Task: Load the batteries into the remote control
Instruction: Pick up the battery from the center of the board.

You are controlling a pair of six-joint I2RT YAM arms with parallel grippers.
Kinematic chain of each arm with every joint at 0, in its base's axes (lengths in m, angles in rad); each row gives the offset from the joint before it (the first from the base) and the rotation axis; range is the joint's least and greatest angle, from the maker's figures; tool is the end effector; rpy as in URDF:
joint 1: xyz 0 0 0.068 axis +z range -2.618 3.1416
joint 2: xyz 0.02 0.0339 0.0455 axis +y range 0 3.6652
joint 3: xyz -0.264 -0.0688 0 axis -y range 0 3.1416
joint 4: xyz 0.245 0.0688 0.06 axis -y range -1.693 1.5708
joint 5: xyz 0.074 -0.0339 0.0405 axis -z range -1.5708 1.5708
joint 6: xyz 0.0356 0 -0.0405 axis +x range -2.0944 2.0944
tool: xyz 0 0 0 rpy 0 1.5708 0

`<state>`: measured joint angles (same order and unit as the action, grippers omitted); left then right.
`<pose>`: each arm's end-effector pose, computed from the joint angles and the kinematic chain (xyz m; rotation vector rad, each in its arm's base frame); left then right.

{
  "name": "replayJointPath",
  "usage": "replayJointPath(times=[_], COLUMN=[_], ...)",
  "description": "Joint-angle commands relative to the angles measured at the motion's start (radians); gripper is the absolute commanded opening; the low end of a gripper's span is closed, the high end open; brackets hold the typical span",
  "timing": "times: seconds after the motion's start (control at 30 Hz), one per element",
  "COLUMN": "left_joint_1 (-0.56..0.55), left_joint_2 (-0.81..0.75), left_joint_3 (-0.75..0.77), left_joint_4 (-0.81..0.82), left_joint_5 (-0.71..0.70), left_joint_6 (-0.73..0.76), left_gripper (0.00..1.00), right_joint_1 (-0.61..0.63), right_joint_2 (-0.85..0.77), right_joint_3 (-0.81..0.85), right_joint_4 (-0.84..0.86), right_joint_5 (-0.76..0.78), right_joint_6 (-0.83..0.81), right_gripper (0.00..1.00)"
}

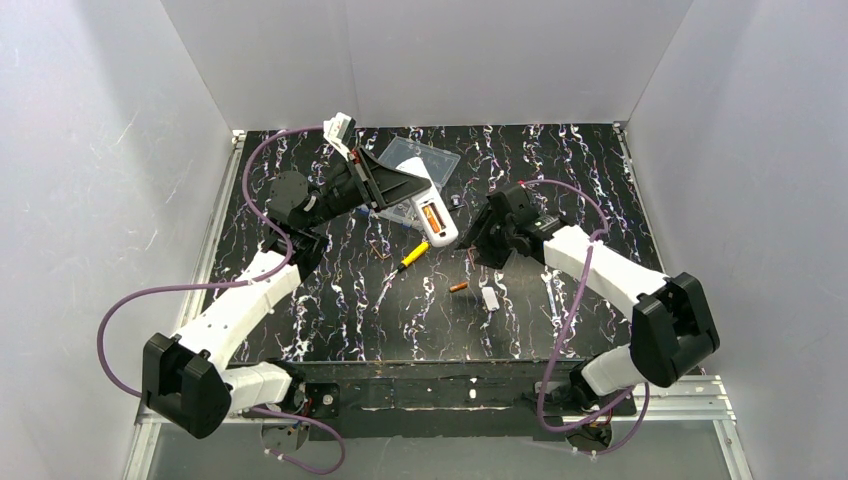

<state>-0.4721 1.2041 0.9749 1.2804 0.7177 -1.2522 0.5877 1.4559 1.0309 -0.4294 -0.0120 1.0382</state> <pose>0.1921 -0.1244 0.4502 0.5333 0.8426 -1.7876 0.2575 0.1720 0.2467 0.5678 2.5037 0.7086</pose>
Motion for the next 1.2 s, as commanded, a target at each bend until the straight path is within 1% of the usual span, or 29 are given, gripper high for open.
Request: replayJointPath(times=[0.0,0.07,0.13,0.3,0.5,0.67,0.97,1.17], left_joint_1=[0.006,0.006,0.006,0.005,0.006,0.006,0.007,0.007], left_joint_2=[-0.051,-0.053,-0.055,-0.062,-0.071,-0.081,-0.083,-0.082], left_joint_3=[0.007,0.003,0.001,-0.005,-0.006,-0.009,-0.008,-0.004], left_joint_4=[0.106,0.106,0.106,0.1,0.087,0.07,0.058,0.053], left_joint_5=[0.01,0.008,0.008,0.008,0.017,0.022,0.028,0.032], left_joint_6=[0.013,0.013,0.013,0.015,0.024,0.037,0.049,0.053], left_gripper=[0.0,0.0,0.0,0.0,0.0,0.0,0.0,0.0], right_joint_1=[0.038,0.047,0.049,0.058,0.077,0.084,0.084,0.084], right_joint_2=[-0.034,-0.011,0.02,0.137,0.22,0.263,0.311,0.336], right_joint_3=[0.056,0.072,0.079,0.102,0.105,0.118,0.119,0.136], right_joint_4=[-0.146,-0.221,-0.267,-0.308,-0.244,-0.235,-0.222,-0.232], right_joint_5=[0.146,0.197,0.206,0.118,0.054,0.025,0.021,0.038], right_joint_6=[0.238,0.312,0.365,0.432,0.461,0.472,0.474,0.467], right_gripper=[0.64,0.65,0.65,0.65,0.65,0.64,0.53,0.5])
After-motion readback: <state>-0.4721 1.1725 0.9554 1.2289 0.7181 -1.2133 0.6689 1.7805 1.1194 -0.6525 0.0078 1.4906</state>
